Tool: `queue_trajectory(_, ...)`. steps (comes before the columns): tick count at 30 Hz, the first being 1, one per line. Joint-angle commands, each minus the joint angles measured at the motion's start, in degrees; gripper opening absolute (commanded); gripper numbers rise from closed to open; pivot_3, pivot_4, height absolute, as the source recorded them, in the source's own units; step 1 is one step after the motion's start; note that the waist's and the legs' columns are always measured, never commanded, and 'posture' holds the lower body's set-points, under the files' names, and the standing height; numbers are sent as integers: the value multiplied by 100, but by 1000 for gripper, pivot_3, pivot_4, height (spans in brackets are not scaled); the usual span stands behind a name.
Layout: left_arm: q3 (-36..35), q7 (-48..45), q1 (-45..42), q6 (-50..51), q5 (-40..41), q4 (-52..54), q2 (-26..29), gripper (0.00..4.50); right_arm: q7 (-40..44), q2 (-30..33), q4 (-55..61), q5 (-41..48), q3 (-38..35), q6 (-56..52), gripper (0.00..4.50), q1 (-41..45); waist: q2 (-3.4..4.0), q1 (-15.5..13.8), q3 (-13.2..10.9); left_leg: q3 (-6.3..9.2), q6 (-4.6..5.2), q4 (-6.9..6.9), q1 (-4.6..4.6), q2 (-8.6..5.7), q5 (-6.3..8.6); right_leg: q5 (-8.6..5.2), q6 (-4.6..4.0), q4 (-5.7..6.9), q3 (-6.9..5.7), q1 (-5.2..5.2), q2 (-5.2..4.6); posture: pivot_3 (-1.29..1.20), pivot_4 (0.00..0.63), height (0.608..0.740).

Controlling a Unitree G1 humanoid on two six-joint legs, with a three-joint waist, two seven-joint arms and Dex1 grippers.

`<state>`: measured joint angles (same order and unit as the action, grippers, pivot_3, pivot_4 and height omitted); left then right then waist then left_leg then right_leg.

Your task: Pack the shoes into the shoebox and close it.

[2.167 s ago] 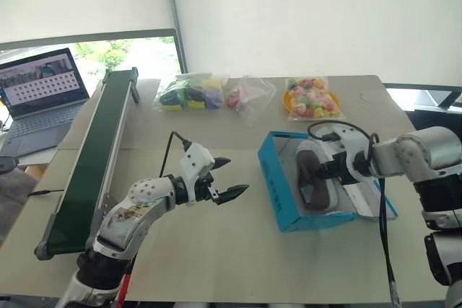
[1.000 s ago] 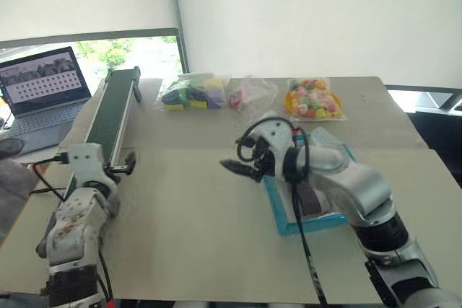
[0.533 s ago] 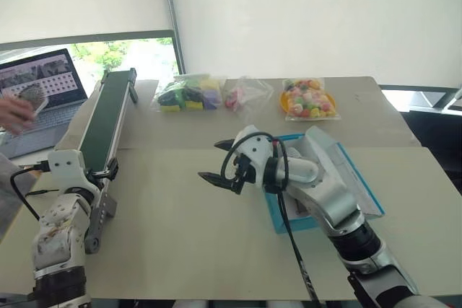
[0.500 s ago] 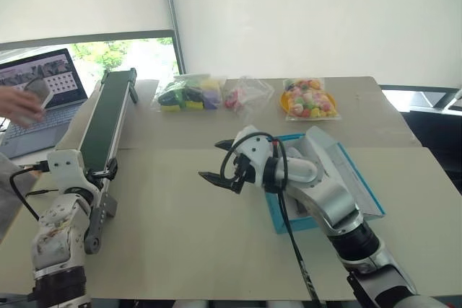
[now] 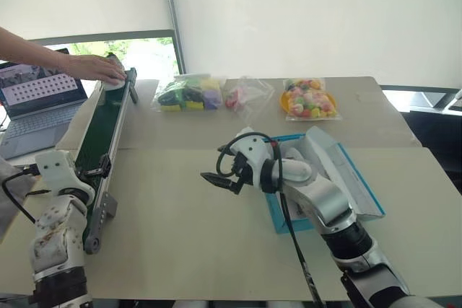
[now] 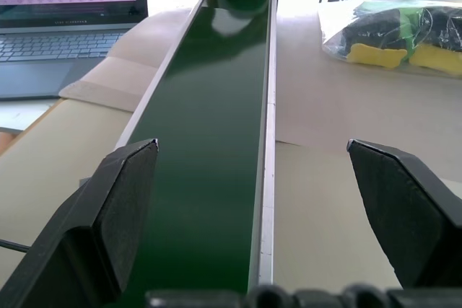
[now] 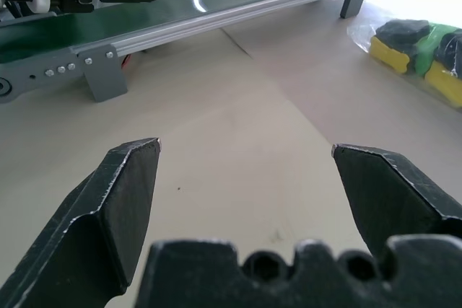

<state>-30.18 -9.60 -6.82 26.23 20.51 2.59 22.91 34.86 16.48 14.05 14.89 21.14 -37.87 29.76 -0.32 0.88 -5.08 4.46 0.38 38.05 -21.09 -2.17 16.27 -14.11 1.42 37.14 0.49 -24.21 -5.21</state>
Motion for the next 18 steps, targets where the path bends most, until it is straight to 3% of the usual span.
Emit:
queue_trajectory(1,-24,-11,-59,-112,43,8,41,4500,46,-51,143,139,-209,-28,4496,-34,0,2,0,0,0,0,0,0,0,0,0,0,0,0,0,0,150,661)
queue_trajectory(18,57,43,-33,-40,-32,-79,65,4500,-52,-43,293,60,-225,-218,4496,-222,-1,0,1,0,0,0,0,-1,0,0,0,0,0,1,-2,0,150,661)
